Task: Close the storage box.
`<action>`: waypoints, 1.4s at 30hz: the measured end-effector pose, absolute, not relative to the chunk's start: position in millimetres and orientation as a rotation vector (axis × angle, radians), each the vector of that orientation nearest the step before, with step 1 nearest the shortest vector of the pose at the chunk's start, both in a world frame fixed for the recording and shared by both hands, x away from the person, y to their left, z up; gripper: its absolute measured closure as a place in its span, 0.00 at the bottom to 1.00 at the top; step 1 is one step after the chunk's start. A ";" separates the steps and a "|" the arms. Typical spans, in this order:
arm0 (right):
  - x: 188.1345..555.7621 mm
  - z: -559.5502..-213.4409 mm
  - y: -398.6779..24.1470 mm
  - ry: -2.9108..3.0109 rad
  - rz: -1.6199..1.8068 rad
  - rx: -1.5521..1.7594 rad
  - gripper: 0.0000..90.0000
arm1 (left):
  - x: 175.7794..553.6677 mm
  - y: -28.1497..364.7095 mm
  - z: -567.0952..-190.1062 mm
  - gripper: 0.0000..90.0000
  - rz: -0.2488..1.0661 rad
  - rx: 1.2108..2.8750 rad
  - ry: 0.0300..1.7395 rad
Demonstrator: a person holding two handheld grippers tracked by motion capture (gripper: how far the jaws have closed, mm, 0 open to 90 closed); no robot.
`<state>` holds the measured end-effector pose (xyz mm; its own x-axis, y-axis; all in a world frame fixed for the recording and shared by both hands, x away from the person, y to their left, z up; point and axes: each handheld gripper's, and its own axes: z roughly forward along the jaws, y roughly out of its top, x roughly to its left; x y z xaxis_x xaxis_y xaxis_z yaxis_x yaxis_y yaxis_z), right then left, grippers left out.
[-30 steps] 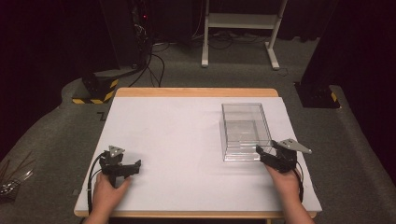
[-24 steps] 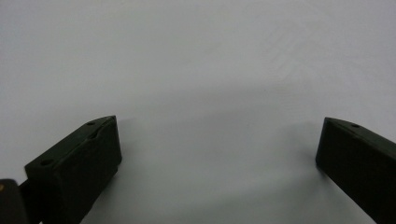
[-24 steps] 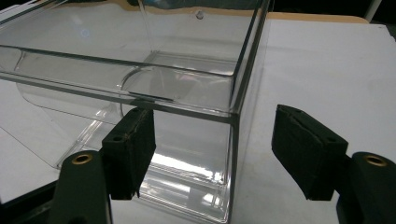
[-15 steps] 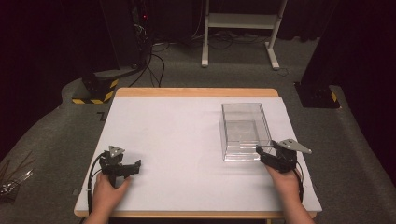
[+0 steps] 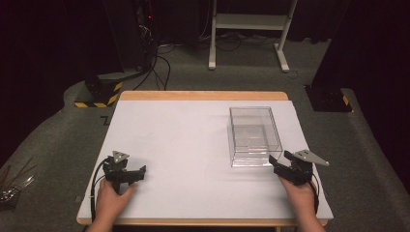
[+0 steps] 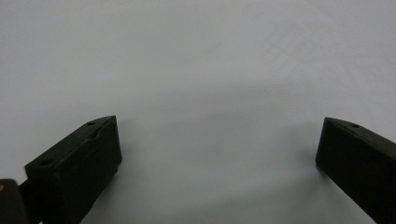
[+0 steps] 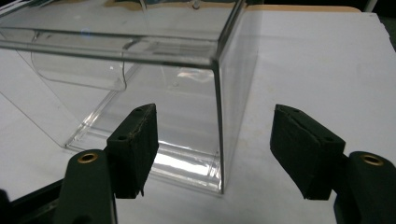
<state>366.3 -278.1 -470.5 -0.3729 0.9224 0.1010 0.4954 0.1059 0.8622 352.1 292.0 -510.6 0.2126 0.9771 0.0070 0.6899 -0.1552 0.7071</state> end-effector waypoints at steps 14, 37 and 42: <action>331.5 -491.7 -293.3 1.979 1.036 1.392 0.37 | 352.1 291.9 -510.6 0.00 0.646 1.916 1.539; 331.7 -502.1 -291.7 2.112 0.929 1.386 0.37 | 351.6 291.5 -510.5 0.01 0.656 1.920 1.537; 331.9 -502.0 -292.0 2.110 0.934 1.396 0.37 | 351.6 291.5 -510.5 0.01 0.655 1.920 1.537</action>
